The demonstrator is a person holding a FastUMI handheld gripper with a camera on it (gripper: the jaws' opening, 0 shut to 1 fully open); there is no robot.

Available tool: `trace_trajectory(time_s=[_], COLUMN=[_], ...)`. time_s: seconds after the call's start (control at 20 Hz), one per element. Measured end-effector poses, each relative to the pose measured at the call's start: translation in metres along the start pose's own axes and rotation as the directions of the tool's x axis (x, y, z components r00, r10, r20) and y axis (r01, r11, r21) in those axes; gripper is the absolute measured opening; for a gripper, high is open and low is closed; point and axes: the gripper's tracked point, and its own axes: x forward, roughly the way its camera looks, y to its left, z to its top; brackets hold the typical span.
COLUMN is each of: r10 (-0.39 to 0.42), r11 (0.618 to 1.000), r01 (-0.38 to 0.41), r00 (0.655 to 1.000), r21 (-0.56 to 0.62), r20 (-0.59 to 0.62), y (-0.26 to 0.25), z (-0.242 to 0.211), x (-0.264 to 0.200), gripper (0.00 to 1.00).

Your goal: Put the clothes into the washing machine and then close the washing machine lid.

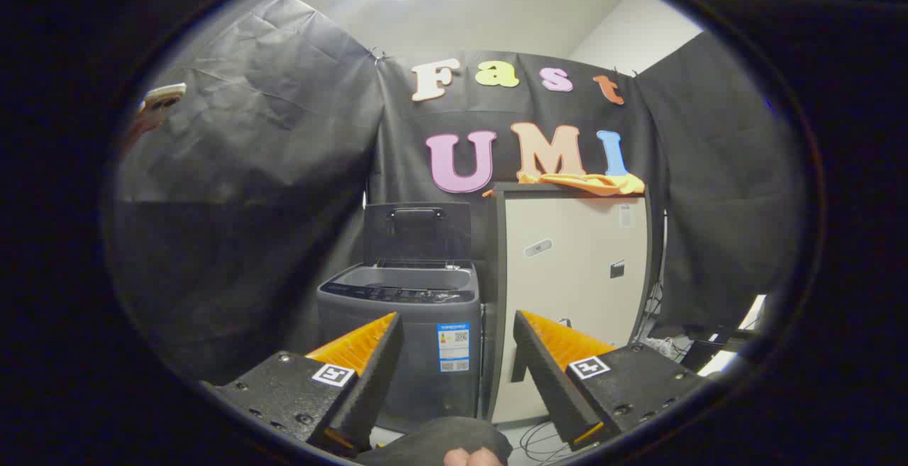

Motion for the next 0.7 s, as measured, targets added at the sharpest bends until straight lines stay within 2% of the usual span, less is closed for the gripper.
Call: trace_trajectory(time_s=[0.7], r10=[0.013], r11=[1.000], r01=[-0.013], r00=[1.000], r21=[0.005], r20=[-0.017], y=[0.0041], z=[-0.0055], x=[0.0014], gripper=[0.94])
